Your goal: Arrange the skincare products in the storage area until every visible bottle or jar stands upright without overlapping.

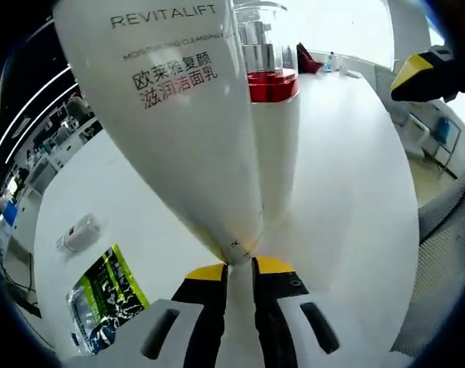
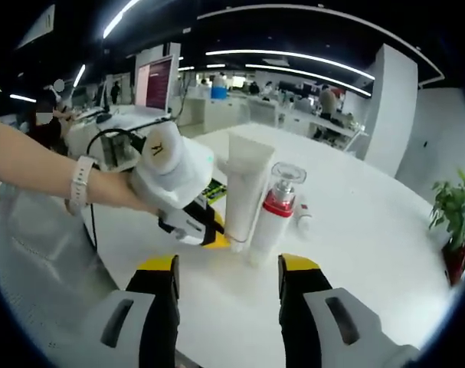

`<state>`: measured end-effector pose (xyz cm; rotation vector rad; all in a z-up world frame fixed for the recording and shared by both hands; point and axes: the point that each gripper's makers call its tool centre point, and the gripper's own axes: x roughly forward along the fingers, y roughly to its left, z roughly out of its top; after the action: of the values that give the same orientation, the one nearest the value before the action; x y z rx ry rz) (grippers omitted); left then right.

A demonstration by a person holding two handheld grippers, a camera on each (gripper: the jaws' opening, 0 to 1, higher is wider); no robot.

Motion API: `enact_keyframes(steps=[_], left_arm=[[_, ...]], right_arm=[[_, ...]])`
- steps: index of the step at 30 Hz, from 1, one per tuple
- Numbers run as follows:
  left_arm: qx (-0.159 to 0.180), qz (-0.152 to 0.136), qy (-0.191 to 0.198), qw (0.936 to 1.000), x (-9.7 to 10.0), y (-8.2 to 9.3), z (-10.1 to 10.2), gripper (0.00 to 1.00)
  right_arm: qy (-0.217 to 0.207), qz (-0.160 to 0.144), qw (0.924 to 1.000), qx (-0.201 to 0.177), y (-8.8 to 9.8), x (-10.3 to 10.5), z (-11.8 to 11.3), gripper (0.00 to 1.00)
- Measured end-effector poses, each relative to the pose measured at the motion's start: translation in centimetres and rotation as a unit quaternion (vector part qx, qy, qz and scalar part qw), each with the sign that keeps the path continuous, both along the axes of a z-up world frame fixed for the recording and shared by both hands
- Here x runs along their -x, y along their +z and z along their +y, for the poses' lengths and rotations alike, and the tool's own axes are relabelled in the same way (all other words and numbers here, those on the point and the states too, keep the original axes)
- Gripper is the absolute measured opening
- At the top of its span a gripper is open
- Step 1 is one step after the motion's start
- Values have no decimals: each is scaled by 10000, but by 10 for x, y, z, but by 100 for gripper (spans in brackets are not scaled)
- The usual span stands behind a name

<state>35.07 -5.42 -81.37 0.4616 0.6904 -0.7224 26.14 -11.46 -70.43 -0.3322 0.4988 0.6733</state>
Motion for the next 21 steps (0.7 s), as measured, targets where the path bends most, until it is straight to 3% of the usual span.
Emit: enact_keyframes(steps=[9,14,18,21], left_arm=[[-92,26,-131,9999,3,-2,-3,12],[43,17,-57,10000,5,1,-2,12],[-110,-162,-252,9995,11,11,7,19],[-86,-187,-184,9996,13,16,23,21]], right_arm=[[-8,-9,10000,9,0,0,0,52],[-6,-28,10000,36,0,0,-1,53],[-82,-23,9997,225,-4,-1,-6,58],[-96,-27,9998,191,-3,-1,-7,58]])
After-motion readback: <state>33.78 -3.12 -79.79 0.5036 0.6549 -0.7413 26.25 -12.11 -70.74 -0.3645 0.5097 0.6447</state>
